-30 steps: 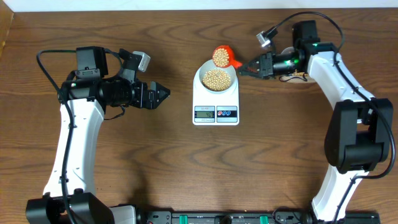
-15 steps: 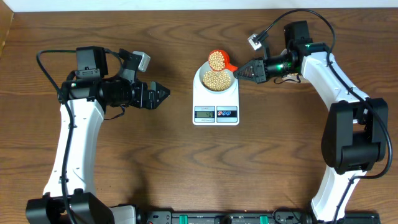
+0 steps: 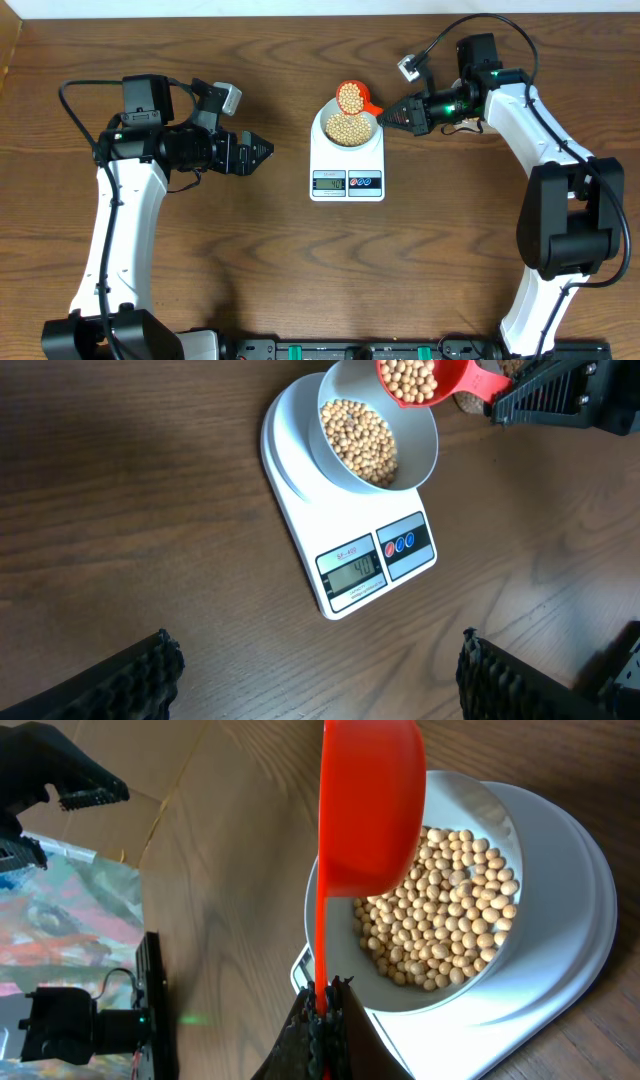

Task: Scoop item into bowl and weigh 50g on scale
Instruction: 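Carry the filled scoop over the white bowl on the scale, then tilt the scoop slightly to trickle soybeans into the bowl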

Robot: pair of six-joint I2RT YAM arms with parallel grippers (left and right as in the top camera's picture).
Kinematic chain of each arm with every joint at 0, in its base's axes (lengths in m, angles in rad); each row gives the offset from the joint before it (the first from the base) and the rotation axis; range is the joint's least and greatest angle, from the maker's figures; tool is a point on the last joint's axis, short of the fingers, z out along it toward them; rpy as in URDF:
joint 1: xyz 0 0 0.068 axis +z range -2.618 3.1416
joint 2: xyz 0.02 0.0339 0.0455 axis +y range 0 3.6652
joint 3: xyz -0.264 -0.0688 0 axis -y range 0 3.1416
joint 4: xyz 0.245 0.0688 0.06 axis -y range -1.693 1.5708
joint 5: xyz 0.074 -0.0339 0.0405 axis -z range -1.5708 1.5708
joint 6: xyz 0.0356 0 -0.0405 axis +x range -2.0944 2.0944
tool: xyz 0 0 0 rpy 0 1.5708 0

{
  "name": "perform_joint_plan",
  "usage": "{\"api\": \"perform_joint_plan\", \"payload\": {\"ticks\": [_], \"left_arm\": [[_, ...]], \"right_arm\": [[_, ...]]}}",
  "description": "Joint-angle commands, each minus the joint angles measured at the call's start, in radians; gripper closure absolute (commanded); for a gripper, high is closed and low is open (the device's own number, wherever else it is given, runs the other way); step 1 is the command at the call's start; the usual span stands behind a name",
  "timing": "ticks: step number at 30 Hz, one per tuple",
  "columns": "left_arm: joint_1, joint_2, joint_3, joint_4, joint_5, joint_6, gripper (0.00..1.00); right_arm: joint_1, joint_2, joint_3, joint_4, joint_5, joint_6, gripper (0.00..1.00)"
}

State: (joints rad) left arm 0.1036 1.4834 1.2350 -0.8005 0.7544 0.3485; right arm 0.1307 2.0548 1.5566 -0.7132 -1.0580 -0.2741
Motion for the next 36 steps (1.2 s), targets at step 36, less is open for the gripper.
{"api": "perform_joint_plan", "payload": {"ticks": [36], "left_arm": [[0.005,-0.019,0.013,0.001,0.012,0.017,0.1]], "right_arm": [[0.013,-0.003,-0.001,0.004,0.012,-0.005,0.99]]}}
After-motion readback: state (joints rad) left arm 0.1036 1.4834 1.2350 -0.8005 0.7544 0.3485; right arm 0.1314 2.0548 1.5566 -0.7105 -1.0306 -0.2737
